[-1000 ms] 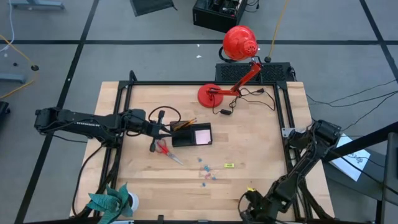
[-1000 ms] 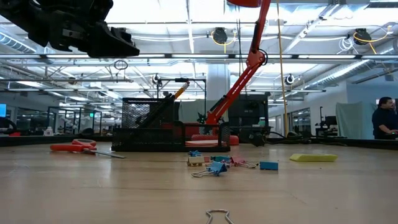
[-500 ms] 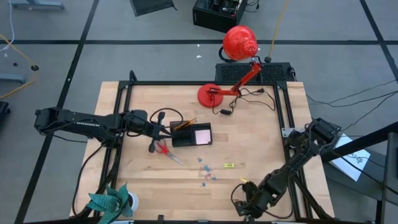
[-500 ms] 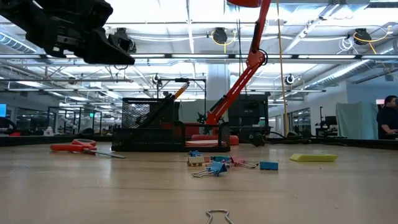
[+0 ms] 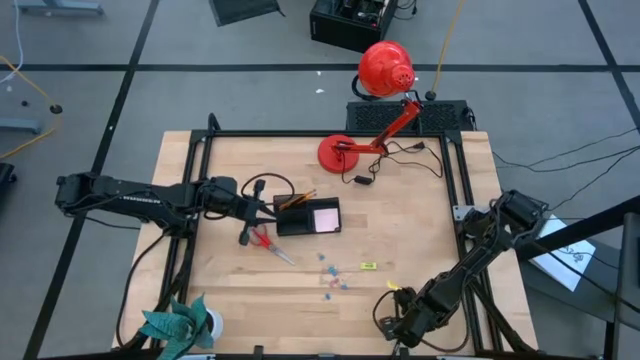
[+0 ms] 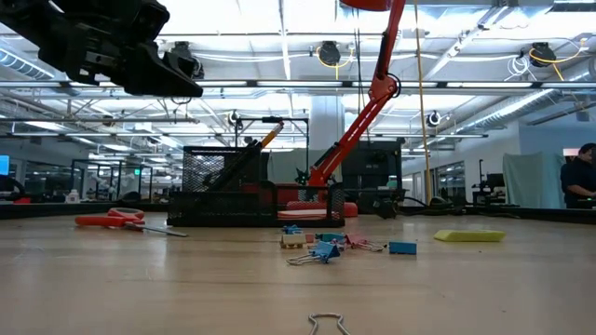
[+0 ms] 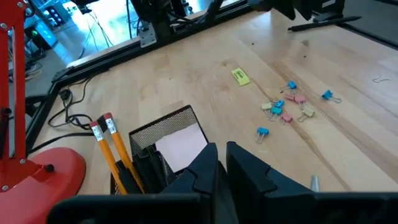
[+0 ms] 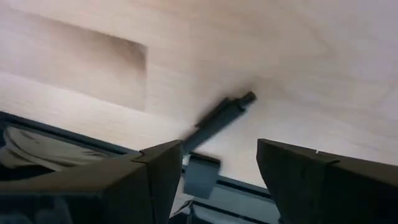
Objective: Pick and place office supplies into organizer
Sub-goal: Put the black pen into the mesh desk organizer
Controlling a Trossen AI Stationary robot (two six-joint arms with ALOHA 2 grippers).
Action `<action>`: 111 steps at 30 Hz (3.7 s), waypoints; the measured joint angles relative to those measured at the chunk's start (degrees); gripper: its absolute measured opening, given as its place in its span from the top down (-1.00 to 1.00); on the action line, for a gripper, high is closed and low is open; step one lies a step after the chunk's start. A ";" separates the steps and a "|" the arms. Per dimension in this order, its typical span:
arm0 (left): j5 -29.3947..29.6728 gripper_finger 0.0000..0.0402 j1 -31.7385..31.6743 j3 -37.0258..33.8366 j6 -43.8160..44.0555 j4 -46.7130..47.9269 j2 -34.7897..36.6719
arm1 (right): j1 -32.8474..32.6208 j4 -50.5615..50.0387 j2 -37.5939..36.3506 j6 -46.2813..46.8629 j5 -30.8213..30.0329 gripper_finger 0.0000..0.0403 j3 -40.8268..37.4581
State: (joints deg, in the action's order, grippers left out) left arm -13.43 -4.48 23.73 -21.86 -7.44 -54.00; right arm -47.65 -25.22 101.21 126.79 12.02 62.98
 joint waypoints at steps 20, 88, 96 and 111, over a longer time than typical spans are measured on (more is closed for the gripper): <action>1.44 0.82 0.01 0.00 -0.16 1.86 0.02 | 1.26 4.93 7.53 0.78 5.55 0.19 0.26; 1.53 0.82 0.01 0.00 4.66 3.69 0.01 | 12.17 -5.19 -0.08 -45.01 -31.84 1.00 -0.27; 1.53 0.82 0.01 0.00 4.60 4.76 0.00 | 13.11 -4.64 -0.14 -45.56 -26.47 0.97 -0.15; 1.53 0.82 0.03 0.00 4.14 6.03 0.02 | 21.33 -4.14 -0.25 -46.33 -17.71 0.10 -0.02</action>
State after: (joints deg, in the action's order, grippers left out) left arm -11.90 -4.45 23.73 -17.72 -1.41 -53.98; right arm -26.32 -29.36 100.97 80.45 -5.69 62.96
